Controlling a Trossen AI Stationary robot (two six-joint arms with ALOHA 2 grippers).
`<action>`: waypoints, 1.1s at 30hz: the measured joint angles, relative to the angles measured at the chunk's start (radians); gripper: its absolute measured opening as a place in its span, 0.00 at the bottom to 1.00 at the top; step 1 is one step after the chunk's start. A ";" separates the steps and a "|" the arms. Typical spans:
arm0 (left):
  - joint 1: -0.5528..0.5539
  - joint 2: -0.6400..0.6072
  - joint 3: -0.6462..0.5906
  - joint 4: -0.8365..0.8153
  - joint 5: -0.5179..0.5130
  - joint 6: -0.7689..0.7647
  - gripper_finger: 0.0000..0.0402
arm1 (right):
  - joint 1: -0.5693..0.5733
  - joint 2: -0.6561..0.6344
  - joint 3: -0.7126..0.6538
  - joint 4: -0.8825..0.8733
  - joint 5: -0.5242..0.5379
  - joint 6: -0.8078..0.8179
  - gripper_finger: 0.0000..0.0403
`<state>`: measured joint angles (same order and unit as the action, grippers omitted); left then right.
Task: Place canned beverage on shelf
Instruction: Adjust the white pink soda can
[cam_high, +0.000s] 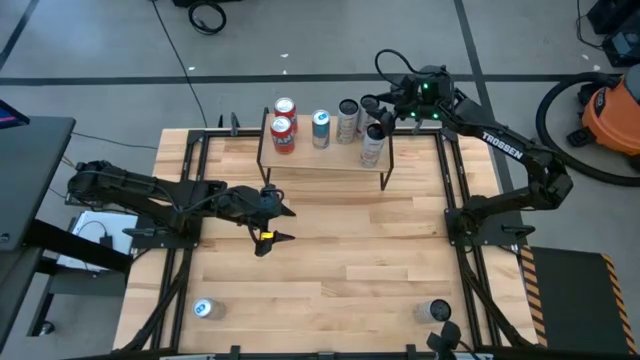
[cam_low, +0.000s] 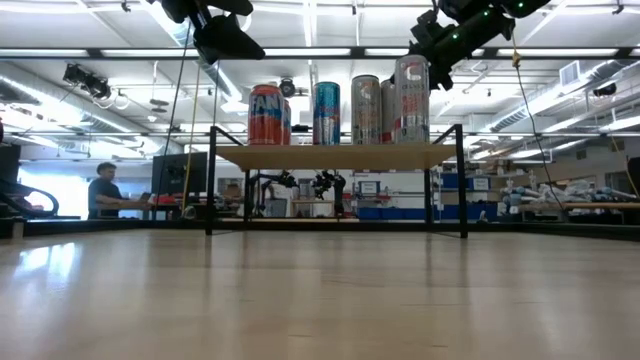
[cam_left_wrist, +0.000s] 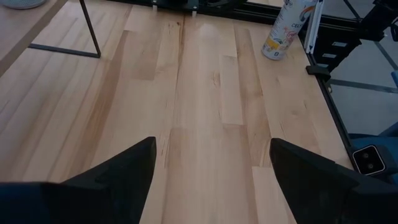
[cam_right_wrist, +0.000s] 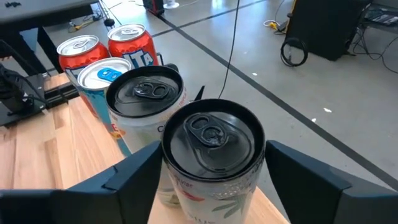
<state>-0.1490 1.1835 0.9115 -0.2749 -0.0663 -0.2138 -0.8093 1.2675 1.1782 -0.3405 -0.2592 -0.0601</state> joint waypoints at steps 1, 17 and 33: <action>0.000 0.000 0.000 0.000 0.000 0.000 0.79 | 0.000 0.000 0.000 0.000 0.000 0.000 0.71; 0.000 0.000 0.000 0.000 0.000 0.000 0.79 | 0.000 0.002 -0.002 0.024 -0.025 0.003 0.64; 0.000 0.000 0.000 0.000 0.000 0.000 0.79 | -0.001 -0.062 -0.003 -0.081 0.014 0.010 0.63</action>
<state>-0.1490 1.1835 0.9115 -0.2752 -0.0666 -0.2138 -0.8101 1.2052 1.1751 -0.4213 -0.2447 -0.0498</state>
